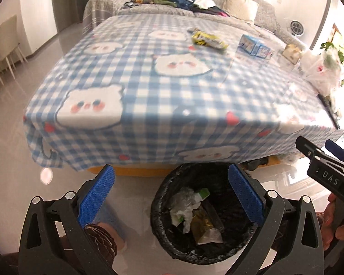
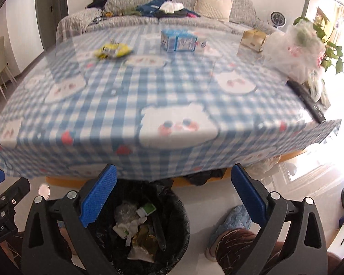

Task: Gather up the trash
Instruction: 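Raise both tools back over the table toward the remaining trash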

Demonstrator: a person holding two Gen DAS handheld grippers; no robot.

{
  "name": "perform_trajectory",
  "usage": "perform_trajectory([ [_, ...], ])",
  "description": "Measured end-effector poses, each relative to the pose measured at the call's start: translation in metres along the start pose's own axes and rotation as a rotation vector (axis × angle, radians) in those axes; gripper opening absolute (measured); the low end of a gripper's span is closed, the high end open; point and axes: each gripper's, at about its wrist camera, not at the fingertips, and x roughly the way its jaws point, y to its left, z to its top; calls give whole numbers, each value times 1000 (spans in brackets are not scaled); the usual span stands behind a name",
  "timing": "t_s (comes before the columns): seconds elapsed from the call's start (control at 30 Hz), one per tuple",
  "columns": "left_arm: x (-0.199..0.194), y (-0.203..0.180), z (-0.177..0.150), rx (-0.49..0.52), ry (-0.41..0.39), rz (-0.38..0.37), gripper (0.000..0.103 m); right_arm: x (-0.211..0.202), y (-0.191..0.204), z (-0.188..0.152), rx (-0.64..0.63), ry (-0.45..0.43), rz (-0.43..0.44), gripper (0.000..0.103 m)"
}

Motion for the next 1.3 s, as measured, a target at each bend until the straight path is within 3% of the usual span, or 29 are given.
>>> perform_trajectory([
  [0.53, -5, -39, 69, 35, -40, -21, 97, -7, -34, 58, 6, -70, -1, 95],
  [1.3, 50, -59, 171, 87, -34, 16, 97, 66, -35, 158, -48, -114, 21, 95],
])
